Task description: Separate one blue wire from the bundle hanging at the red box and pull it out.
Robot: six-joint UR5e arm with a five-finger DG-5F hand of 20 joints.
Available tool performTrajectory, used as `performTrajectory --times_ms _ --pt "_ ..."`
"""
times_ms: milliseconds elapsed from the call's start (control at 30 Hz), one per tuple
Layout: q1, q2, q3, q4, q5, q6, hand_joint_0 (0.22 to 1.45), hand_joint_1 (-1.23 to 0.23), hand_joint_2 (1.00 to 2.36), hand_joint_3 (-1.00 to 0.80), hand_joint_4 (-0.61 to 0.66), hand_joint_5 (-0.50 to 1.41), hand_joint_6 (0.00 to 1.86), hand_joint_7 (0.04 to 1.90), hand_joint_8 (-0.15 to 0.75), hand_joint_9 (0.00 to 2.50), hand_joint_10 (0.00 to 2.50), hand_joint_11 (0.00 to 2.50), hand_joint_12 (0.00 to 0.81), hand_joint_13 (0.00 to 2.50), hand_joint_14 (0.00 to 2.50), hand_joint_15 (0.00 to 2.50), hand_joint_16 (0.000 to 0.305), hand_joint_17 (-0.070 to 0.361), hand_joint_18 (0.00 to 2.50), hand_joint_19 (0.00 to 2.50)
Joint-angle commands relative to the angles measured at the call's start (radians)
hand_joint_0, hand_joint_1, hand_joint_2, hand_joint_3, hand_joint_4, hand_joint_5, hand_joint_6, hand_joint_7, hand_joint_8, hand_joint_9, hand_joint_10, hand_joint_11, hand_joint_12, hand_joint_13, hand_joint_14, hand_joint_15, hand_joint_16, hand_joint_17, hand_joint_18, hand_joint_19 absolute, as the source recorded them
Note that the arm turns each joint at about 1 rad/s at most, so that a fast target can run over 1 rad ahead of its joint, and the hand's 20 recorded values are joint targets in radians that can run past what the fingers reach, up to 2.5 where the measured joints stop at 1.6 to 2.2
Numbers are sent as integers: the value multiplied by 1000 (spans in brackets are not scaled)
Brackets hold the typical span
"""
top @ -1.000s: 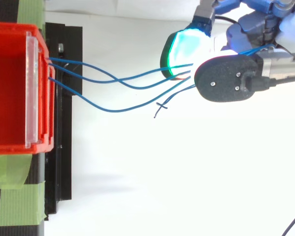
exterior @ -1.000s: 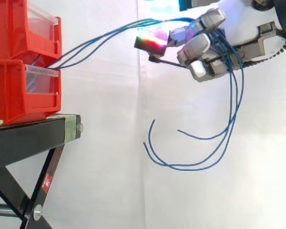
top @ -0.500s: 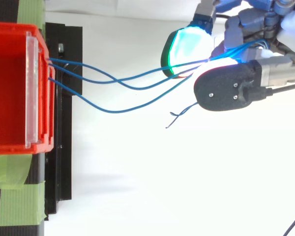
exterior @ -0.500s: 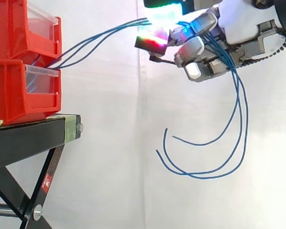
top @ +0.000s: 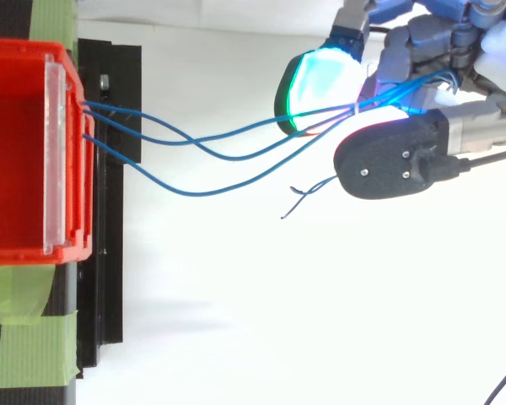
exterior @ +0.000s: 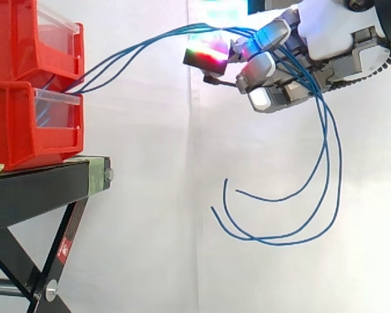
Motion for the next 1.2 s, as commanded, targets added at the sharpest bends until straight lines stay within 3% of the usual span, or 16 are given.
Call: performTrajectory --times_ms 0,233,400,767,1167 --pt "0 0 0 0 0 0 506 -917 1003 -458 253 -258 873 903 343 632 1246 1447 458 710 626 1528 62 139 808 850" --pt "0 0 1 -1 0 0 524 -812 1007 -407 227 -233 879 883 341 759 1264 1431 460 778 668 1484 58 131 858 886" --pt "0 0 1 -3 0 0 619 -749 1015 -307 207 -224 894 887 317 796 1226 1448 432 808 606 1509 52 118 868 885" --pt "0 -1 0 -3 0 0 674 -789 1017 -242 192 -224 911 846 316 799 1312 1408 431 824 600 1511 52 116 889 874" --pt "0 0 1 -1 0 0 712 -965 1020 -173 258 -269 911 882 320 612 1272 1436 432 757 467 1614 55 124 854 764"
